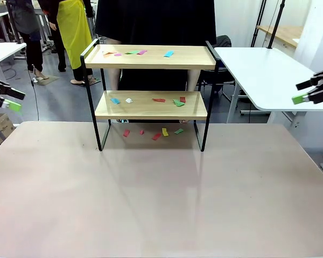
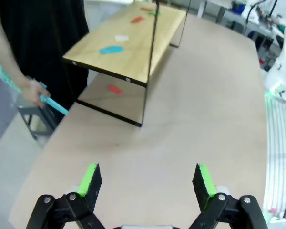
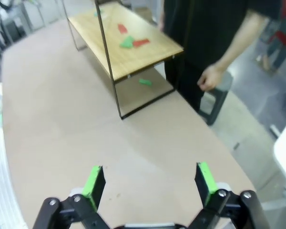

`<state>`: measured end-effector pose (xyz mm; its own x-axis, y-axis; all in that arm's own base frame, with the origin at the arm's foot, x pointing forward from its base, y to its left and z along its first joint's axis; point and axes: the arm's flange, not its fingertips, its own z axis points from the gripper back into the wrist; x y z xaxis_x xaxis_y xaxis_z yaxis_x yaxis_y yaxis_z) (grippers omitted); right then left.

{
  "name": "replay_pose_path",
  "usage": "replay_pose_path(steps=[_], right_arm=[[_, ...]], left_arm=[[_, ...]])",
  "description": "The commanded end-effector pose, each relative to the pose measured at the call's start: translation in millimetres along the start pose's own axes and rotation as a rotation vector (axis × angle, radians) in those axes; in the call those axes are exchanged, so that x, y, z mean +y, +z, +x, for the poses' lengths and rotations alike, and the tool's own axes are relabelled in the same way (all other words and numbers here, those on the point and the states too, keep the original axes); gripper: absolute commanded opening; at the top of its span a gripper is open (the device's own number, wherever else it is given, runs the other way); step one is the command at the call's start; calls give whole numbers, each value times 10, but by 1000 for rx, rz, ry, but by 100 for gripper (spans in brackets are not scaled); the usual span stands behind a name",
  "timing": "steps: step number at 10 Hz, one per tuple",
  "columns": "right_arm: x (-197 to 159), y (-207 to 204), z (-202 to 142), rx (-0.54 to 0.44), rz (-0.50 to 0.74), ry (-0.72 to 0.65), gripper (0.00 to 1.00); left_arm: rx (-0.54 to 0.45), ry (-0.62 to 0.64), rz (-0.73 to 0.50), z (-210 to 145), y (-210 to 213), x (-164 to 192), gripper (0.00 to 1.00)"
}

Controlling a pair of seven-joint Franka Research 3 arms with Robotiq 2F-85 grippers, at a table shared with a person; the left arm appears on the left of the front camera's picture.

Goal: Clean the shelf.
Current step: Pick up the Duster handed by the human.

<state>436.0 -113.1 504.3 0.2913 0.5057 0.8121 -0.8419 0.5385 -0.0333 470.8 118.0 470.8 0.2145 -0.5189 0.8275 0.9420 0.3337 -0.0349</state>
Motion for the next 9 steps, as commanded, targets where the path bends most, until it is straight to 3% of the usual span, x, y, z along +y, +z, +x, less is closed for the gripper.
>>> replay_pose_path(steps=[1,4,6,9], right_arm=[[-548,126,-318,-166,135,41,100],[-950,164,-644,-311,214,54,100],[-1256,128,-919,-412,186,56,100],[-1417,23,-1140,-465,120,54,100]], left_arm=[[-145,-19,-115,-283,83,418,100],[-269,-66,-186,-649,98,847,100],[-368,-105,-146,-800,18,1061,100],[-453,-135,-146,-952,-122,1228,100]])
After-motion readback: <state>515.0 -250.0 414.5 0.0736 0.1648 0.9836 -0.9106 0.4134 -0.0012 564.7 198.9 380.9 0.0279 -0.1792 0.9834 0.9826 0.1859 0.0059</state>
